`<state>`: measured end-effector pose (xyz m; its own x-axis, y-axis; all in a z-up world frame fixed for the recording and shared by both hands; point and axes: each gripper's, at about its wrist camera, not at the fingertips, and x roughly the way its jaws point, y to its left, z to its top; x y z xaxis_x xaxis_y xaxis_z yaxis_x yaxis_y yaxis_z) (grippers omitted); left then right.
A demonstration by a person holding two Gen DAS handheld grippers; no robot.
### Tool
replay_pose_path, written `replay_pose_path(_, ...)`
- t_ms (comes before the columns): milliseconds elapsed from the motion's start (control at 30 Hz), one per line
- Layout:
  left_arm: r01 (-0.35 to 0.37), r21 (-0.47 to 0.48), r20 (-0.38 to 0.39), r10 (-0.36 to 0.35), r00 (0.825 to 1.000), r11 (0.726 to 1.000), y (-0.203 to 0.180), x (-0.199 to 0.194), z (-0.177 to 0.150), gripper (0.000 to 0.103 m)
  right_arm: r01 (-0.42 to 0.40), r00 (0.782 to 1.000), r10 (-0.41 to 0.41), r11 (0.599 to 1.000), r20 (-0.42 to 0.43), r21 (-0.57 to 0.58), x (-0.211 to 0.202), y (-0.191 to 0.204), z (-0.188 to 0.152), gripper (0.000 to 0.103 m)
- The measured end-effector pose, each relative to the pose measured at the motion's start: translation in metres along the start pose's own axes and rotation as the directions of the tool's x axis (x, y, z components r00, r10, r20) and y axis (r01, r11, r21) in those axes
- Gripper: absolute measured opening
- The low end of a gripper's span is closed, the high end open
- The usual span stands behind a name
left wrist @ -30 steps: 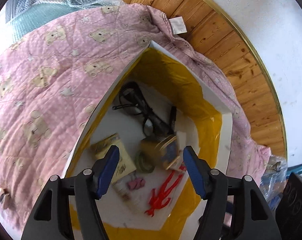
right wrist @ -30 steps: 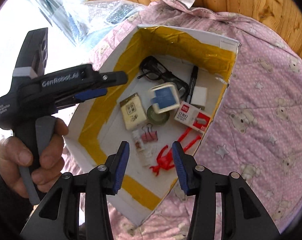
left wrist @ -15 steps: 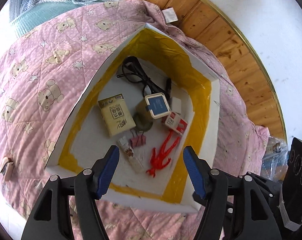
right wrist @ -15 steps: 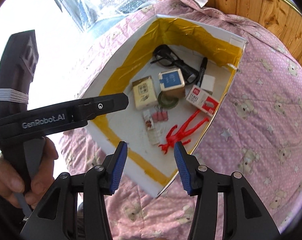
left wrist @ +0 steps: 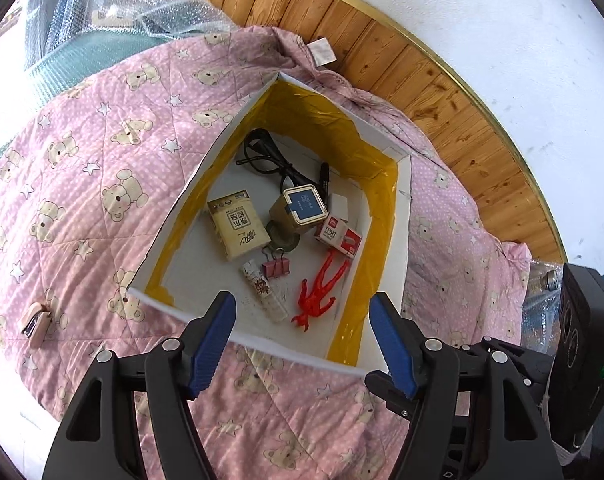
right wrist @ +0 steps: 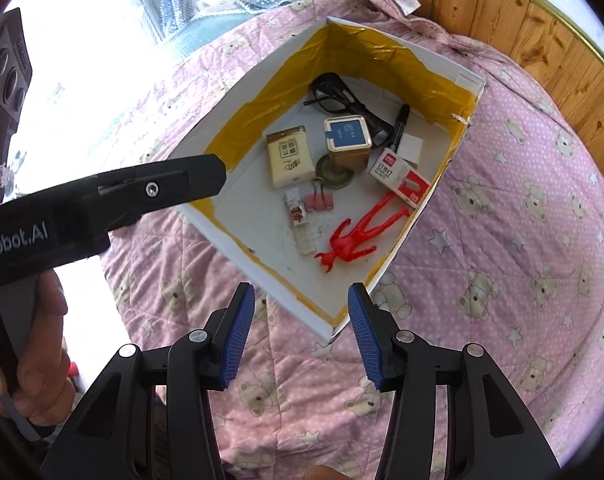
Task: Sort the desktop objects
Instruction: 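Withdraw both open tools above the filled box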
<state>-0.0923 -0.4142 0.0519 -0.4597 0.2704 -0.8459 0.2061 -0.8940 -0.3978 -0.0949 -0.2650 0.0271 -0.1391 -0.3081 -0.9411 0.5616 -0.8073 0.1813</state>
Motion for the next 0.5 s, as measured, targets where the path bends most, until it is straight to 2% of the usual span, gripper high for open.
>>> replay_pose_path(100, 0.004, 0.006, 0.004, -0.004, 1.000, 1.000, -0.002, -0.005, -0.005, 0.070, 0.007, 1.000, -0.007, 1.000, 0.002, -0.011, -0.003, 0.005, -0.002, 0.052)
replay_pose_path(200, 0.005, 0.010, 0.007, -0.005, 1.000, 1.000, -0.004, -0.009, -0.010, 0.070, 0.020, 1.000, -0.020, 1.000, 0.007, -0.017, -0.006, 0.009, -0.004, 0.057)
replay_pose_path(500, 0.014, 0.035, 0.015, -0.015, 1.000, 0.999, -0.013, -0.017, -0.016, 0.070, 0.048, 0.998, -0.047, 0.998, 0.034, -0.044, -0.015, 0.014, -0.001, 0.058)
